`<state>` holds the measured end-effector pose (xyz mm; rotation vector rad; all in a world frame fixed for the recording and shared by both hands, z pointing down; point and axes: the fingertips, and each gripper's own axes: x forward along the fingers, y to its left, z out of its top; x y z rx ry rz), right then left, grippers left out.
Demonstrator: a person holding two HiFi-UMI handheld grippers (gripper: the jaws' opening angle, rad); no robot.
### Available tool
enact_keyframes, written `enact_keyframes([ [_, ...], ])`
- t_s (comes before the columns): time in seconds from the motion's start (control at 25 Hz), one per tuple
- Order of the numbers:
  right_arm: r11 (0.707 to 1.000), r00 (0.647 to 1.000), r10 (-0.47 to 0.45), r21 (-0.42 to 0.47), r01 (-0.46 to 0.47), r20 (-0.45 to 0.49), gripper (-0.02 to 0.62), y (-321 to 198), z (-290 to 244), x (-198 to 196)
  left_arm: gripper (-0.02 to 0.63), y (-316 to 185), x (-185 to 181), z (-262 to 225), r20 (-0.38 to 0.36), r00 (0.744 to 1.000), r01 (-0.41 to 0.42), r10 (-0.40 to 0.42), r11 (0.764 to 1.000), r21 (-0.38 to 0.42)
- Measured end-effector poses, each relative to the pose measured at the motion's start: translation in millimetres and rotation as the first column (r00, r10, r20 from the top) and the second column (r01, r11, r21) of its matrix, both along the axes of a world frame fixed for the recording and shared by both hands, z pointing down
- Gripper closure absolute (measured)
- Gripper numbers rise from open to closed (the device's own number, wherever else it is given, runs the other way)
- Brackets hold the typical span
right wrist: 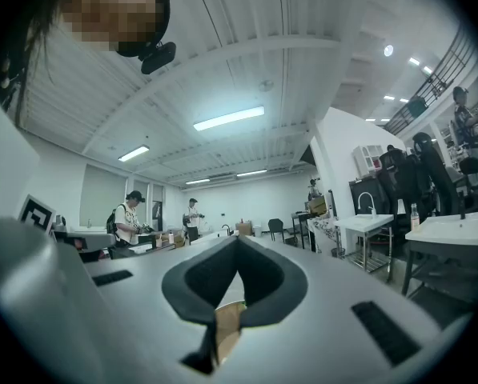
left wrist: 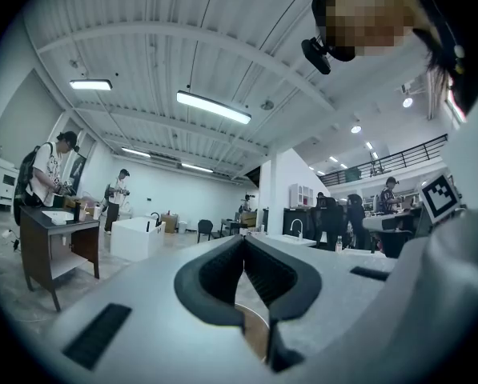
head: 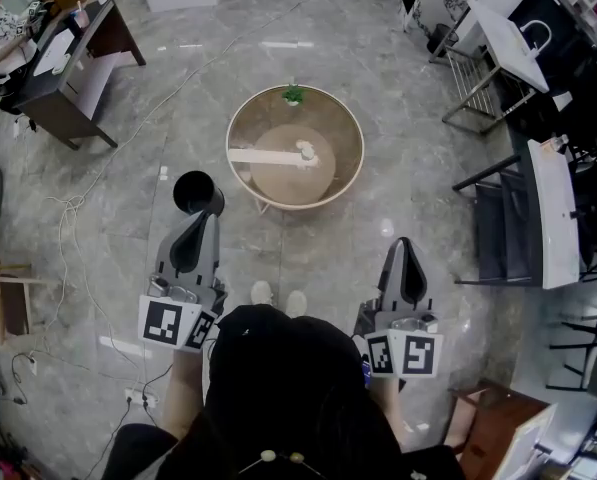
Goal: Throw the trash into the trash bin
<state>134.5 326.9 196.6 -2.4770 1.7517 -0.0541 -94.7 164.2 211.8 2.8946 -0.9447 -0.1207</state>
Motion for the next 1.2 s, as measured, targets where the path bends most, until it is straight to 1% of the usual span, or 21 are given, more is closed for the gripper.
enact_keyframes([
  [0.16,0.999,0.998,-0.05,0.0,0.05,0.048,0.592,-5.6,7.6,-6.3,0.6,0.0,-0.3,2.4,-0.005,1.0,-0.016,0.016,1.0,-0.011],
  [0.28,0.997,0.996,-0.074,-0.017,0.075,0.057,0.592,-11.4,16.8,-12.9,0.6,0.8,-2.2,6.1,-0.009,0.999,-0.045,0.045,0.999,-0.016],
  [0.44,0.991,0.994,-0.1,-0.085,0.103,0.041,0.592,-26.0,32.2,-29.8,0.598,-4.9,-17.5,9.5,-0.024,0.998,-0.058,0.058,0.998,-0.022],
  [0.56,0.984,0.993,-0.12,-0.131,0.121,0.019,0.591,-35.3,41.9,-44.1,0.598,-13.0,-30.7,16.7,-0.049,0.997,-0.055,0.053,0.998,-0.038],
  [0.64,0.977,0.99,-0.14,-0.163,0.14,0.009,0.589,-42.9,50.9,-54.0,0.598,-20.9,-36.1,26.0,-0.05,0.997,-0.056,0.053,0.997,-0.055],
  [0.72,0.965,0.986,-0.165,-0.209,0.161,-0.002,0.571,-50.4,61.6,-63.2,0.593,-27.9,-39.8,34.7,-0.033,0.998,-0.057,0.054,0.996,-0.072],
  [0.8,0.949,0.982,-0.188,-0.262,0.177,-0.017,0.515,-56.9,72.6,-67.1,0.561,-31.4,-42.0,39.7,-0.019,0.998,-0.055,0.053,0.995,-0.089],
  [0.84,0.942,0.98,-0.196,-0.282,0.183,-0.019,0.497,-60.4,77.9,-66.5,0.547,-32.6,-42.4,41.3,-0.018,0.998,-0.054,0.053,0.994,-0.098],
  [0.92,0.933,0.978,-0.208,-0.301,0.196,-0.009,0.482,-70.2,87.9,-61.4,0.545,-36.2,-41.2,44.1,-0.018,0.998,-0.056,0.054,0.992,-0.109],
  [1.04,0.922,0.974,-0.224,-0.319,0.218,0.021,0.468,-93.2,108.2,-46.9,0.545,-48.2,-34.3,46.6,-0.001,0.999,-0.051,0.051,0.993,-0.105],
  [1.12,0.904,0.971,-0.238,-0.356,0.236,0.04,0.455,-112.4,129.7,-34.9,0.545,-61.4,-29.1,48.3,0.017,0.999,-0.032,0.034,0.994,-0.104],
  [1.2,0.874,0.966,-0.254,-0.414,0.254,0.055,0.439,-133.5,156.7,-21.4,0.545,-79.5,-25.3,51.4,0.034,0.999,0.011,-0.007,0.994,-0.113],
])
